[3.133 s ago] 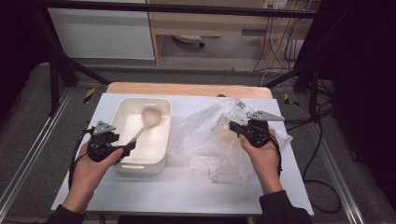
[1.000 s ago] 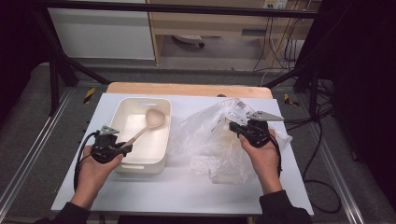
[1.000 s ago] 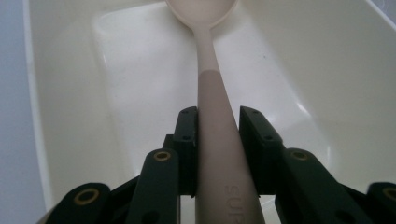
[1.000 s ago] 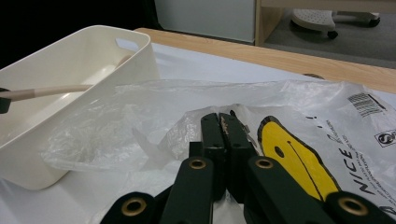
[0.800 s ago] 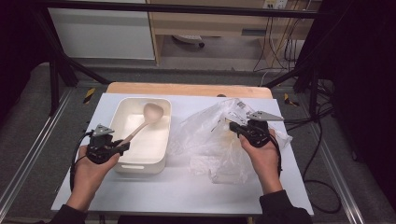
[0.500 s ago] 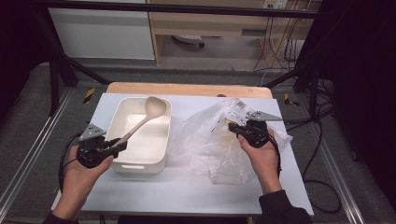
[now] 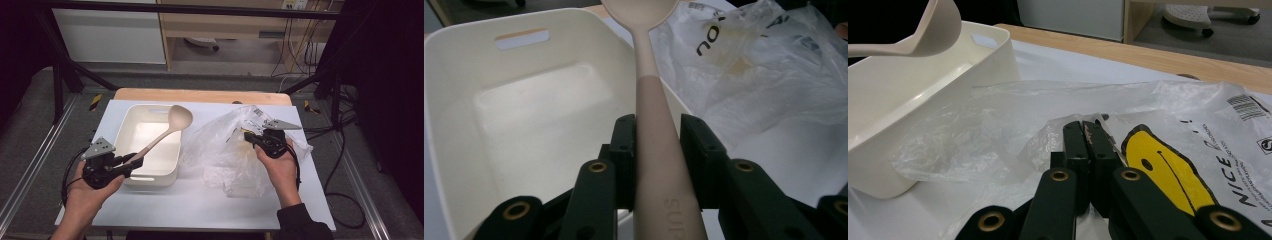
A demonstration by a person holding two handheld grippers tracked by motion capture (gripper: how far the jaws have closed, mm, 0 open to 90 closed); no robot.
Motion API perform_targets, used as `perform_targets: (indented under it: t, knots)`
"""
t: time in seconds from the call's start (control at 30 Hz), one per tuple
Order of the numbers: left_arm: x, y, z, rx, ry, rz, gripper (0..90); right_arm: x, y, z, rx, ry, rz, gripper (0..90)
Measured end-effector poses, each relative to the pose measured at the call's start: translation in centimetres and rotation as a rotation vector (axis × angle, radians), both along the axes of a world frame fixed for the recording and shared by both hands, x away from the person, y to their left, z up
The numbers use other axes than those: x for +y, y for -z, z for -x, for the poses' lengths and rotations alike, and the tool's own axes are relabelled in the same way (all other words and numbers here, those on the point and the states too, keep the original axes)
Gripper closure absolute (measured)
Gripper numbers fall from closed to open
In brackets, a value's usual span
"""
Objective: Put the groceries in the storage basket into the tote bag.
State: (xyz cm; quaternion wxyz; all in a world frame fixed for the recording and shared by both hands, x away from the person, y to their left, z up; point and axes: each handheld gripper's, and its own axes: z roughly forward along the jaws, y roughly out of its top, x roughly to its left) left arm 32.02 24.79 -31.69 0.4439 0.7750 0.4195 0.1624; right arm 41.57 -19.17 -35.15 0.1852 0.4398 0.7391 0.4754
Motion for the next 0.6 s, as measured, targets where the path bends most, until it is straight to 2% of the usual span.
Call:
perform_targets:
  t: [0.2,0.37,0.6]
  knots:
    - [-1.2,0.2,1.0,0.007,0.056,0.002,68.9,0.2,0.2,-0.1,0.007,-0.002,0.014,90.0]
    - [-1.7,0.2,1.4,0.002,0.067,0.017,68.9,0.6,0.4,-0.6,0.028,-0.004,0.017,90.0]
    - [-2.7,0.3,2.2,0.010,0.114,0.010,68.9,0.8,-0.4,-1.3,0.041,-0.012,0.024,90.0]
